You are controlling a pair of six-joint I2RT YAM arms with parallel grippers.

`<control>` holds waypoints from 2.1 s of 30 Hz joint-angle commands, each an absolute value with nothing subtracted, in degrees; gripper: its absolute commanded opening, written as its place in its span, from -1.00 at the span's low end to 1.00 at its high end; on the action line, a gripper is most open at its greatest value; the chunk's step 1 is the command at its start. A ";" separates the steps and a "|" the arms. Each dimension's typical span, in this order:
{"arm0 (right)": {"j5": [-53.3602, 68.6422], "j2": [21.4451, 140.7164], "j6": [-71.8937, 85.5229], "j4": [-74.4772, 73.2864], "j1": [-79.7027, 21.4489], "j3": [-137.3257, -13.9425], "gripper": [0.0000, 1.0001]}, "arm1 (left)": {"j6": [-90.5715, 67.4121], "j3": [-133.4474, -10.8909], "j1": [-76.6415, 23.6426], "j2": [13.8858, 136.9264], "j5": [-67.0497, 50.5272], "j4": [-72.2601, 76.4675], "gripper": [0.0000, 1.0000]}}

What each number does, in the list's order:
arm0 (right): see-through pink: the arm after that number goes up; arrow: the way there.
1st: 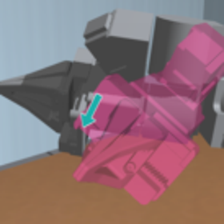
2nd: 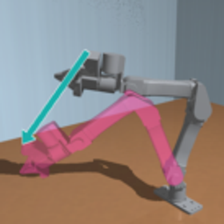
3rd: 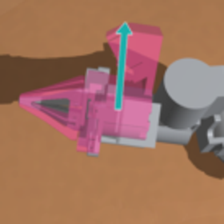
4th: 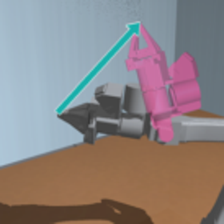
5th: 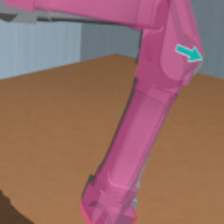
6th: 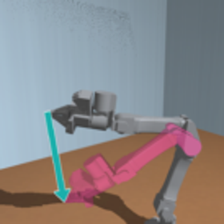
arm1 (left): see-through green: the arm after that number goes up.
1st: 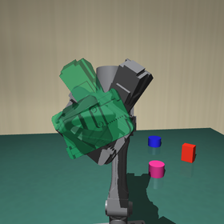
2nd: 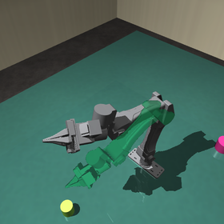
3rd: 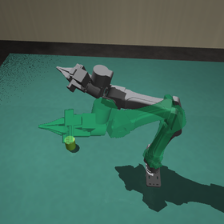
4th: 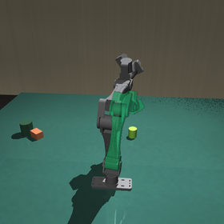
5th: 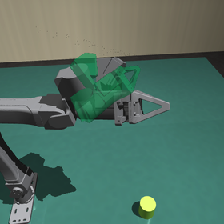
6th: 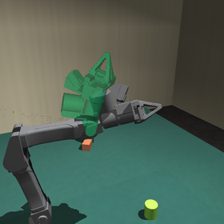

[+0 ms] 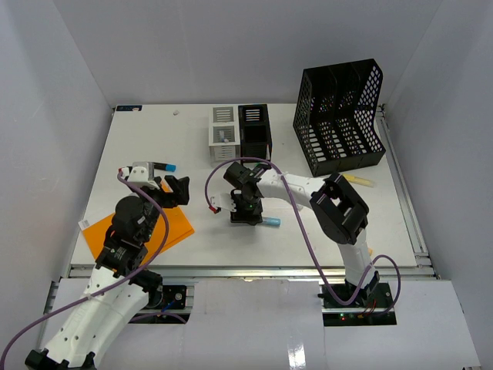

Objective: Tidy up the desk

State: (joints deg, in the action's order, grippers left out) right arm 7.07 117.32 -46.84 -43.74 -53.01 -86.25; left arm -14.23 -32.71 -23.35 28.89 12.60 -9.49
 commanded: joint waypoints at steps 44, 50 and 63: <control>16.68 112.64 -5.67 4.14 -28.86 -106.87 -0.85 | -13.12 -33.40 -22.97 30.44 14.71 -10.20 0.96; 16.17 118.27 -4.14 6.46 -28.30 -108.42 -0.85 | -12.87 -33.44 -23.03 31.16 14.68 -10.24 0.96; 17.20 122.33 -4.85 7.95 -26.19 -106.80 -0.54 | -12.58 -33.65 -22.94 31.73 13.36 -10.27 0.96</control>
